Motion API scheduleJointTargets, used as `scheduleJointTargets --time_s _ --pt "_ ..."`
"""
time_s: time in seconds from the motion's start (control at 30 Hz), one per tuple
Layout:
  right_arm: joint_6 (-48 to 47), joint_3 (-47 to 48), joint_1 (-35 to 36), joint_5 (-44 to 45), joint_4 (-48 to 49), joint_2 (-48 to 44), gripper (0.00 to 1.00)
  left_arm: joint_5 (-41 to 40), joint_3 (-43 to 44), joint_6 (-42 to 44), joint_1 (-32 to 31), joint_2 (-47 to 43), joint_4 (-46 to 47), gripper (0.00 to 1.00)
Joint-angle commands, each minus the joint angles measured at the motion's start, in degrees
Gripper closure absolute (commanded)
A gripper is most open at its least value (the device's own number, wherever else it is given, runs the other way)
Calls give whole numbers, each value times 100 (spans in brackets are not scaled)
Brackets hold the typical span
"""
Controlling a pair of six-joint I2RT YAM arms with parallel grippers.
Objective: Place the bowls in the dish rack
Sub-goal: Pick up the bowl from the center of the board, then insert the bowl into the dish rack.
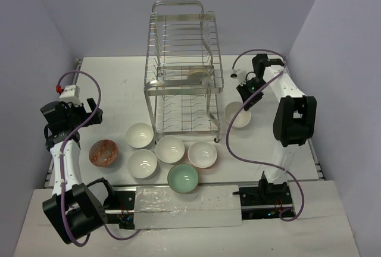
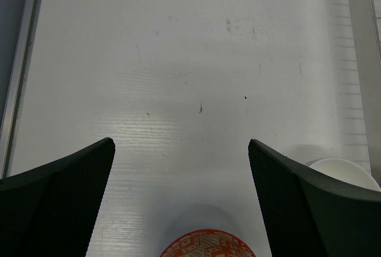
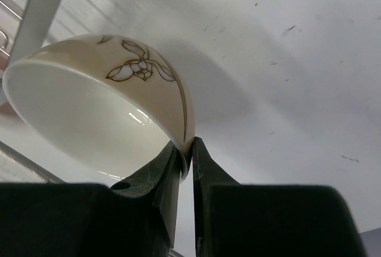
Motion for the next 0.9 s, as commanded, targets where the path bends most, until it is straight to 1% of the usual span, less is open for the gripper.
scheduleJointTargets --time_s 0.0,0.13,0.43,0.47,0.53,0.57,0.63,0.67,0.73,0.77,0.83,0.87 --pt "303 353 30 -321 205 -668 100 103 6 95 9 -85 107 1" --pt "539 222 30 -356 592 -984 100 77 6 96 9 -85 98 1" --pt "1198 -666 39 -593 2190 -1994 100 33 -20 113 9 -103 116 1" --pt "1278 -902 39 -611 2575 -2056 100 33 -20 113 0 -103 107 1" --pt "1419 -1122 74 -620 2955 -2206 100 -11 -11 113 9 -85 107 1" --pt "1576 -1350 92 -611 3348 -2337 100 -29 -12 104 9 -76 116 1" --pt "1900 -1562 118 -620 3763 -2530 100 -46 -12 113 9 -68 125 1" --pt "2033 -1824 127 -585 4314 -2601 100 -64 -20 122 9 -68 125 1" --pt "2376 -2168 162 -497 4949 -2881 100 -90 -20 131 9 -94 125 1" --pt "2430 -2491 197 -462 5509 -2961 100 -143 -12 131 9 -103 125 1" --pt "2561 -2757 302 -287 5987 -3154 100 -187 -29 131 9 -129 107 1" --pt "2623 -2932 364 -173 6372 -3190 100 -213 -29 139 9 -138 116 1"
